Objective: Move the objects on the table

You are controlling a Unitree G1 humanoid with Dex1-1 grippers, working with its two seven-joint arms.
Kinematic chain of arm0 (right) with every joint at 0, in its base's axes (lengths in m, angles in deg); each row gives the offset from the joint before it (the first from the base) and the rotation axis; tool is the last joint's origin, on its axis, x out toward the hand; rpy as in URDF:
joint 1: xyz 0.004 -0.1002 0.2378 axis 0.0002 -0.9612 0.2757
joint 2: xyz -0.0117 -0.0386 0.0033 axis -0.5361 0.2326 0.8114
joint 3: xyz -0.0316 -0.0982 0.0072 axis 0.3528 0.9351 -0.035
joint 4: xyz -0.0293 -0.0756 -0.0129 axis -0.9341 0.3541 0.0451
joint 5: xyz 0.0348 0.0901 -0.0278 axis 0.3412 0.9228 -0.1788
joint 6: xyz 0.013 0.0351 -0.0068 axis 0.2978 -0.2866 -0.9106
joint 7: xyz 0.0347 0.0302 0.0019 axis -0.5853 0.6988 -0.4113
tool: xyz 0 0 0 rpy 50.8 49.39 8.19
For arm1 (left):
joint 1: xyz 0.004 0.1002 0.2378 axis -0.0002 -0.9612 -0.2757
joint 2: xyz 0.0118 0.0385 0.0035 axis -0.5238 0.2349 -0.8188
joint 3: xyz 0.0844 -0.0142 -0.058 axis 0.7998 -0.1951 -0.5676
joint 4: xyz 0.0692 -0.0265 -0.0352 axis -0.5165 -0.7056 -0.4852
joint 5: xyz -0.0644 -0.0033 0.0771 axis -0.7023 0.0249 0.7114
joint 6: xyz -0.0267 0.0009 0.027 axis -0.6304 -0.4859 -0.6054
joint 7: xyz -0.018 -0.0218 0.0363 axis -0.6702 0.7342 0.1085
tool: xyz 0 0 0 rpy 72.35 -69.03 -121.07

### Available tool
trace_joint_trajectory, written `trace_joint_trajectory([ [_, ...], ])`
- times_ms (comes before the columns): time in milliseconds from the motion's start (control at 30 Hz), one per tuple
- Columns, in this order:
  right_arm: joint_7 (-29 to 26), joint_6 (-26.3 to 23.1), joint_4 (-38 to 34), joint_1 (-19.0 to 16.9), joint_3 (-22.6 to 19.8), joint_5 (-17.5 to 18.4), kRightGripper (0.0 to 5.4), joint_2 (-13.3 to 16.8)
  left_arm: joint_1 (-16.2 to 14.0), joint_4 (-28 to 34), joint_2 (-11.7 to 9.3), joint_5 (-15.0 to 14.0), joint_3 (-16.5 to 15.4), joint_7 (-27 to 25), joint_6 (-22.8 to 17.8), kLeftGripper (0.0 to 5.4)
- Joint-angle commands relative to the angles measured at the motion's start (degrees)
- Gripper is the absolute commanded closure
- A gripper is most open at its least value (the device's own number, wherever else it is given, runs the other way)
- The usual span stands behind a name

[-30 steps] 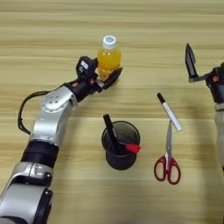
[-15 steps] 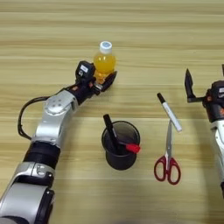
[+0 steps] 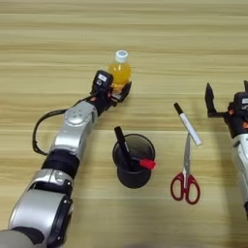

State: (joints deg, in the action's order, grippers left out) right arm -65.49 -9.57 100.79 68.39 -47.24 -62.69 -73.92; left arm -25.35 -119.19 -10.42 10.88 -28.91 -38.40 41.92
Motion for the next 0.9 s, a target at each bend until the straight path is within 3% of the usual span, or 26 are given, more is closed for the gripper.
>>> trace_joint_trajectory([
  [33, 0.3, -0.9, 0.2, 0.4, 0.1, 0.8, 0.00, -0.2, 5.2, -4.7, 1.0, 0.5, -0.8, 1.0, 3.0, 1.99],
  [400, -0.2, -0.2, -0.2, 0.4, 0.3, 1.9, 0.00, -0.3, 8.9, -14.3, 2.6, 0.1, -3.0, 2.3, 7.3, 1.99],
  [600, -0.5, 0.2, -0.6, 0.4, 0.4, 2.6, 0.00, -0.5, 7.0, -16.1, 4.2, 0.0, -4.5, 4.8, 9.7, 1.99],
  [900, -1.3, 0.4, -0.9, 0.7, 0.7, 3.6, 0.00, -0.7, 5.7, -18.2, 5.2, 2.6, -4.3, 10.9, 12.8, 1.99],
])
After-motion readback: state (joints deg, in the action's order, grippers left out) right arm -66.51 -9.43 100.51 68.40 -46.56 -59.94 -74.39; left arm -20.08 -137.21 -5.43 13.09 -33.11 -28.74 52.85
